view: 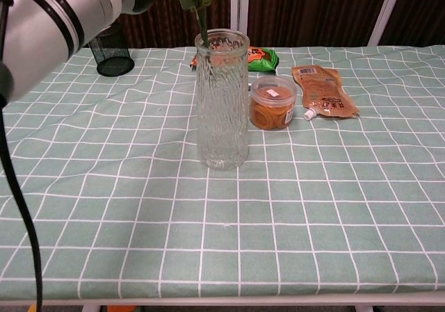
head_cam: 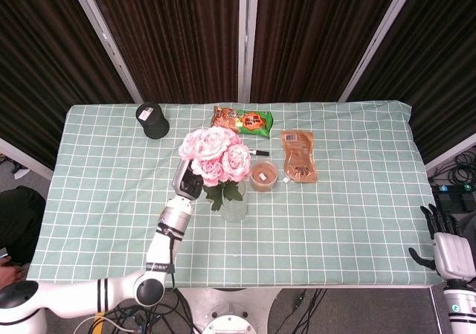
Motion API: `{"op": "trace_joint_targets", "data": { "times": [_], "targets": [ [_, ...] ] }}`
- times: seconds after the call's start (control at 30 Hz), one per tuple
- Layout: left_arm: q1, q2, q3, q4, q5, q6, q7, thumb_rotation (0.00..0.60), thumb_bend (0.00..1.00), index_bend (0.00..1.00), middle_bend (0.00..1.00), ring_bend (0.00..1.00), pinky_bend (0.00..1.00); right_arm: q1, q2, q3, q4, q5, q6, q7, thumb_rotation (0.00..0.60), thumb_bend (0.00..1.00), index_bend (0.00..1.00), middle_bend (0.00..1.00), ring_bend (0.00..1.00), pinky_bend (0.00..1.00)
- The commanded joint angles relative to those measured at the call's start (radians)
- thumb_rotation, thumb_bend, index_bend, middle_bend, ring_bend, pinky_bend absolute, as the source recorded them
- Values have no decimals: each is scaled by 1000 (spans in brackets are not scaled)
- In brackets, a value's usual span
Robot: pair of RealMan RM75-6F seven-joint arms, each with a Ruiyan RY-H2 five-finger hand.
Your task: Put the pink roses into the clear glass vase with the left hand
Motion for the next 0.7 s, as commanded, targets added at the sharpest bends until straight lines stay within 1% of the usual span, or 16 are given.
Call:
{"op": "trace_joint_targets", "data": {
  "times": [0.03, 0.13, 0.23, 0.33, 0.47, 0.6, 0.7],
  "targets": [
    [2, -13, 23, 19, 28, 7, -4, 600, 227, 573, 488, 399, 467, 0, 1, 1, 2, 3, -4, 4, 600, 144, 0, 0, 0, 0],
    [7, -24, 54, 39, 66, 16, -2, 600, 220, 536, 471, 374, 436, 1, 1, 1, 3, 3, -7, 8, 600, 144, 0, 0, 0, 0],
    [9, -40, 81, 66, 91, 25, 6, 600, 209, 446, 440, 322, 379, 3, -1, -1, 3, 0, -10, 10, 600, 144, 0, 0, 0, 0],
    [3, -64, 88, 102, 96, 32, 20, 600, 204, 399, 426, 284, 348, 4, -4, -4, 2, -4, -11, 9, 600, 144, 0, 0, 0, 0],
    [1, -72, 101, 129, 114, 33, 36, 600, 198, 356, 390, 242, 317, 4, -6, -4, 0, -7, -8, 12, 600, 144, 0, 0, 0, 0],
    [10, -60, 119, 135, 139, 32, 32, 600, 189, 282, 302, 175, 249, 5, -6, -4, 2, -6, -12, 17, 600, 144, 0, 0, 0, 0],
    [24, -52, 135, 138, 155, 40, 22, 600, 189, 268, 267, 157, 231, 6, -6, -5, 4, -6, -14, 21, 600, 143, 0, 0, 0, 0]
  ]
}}
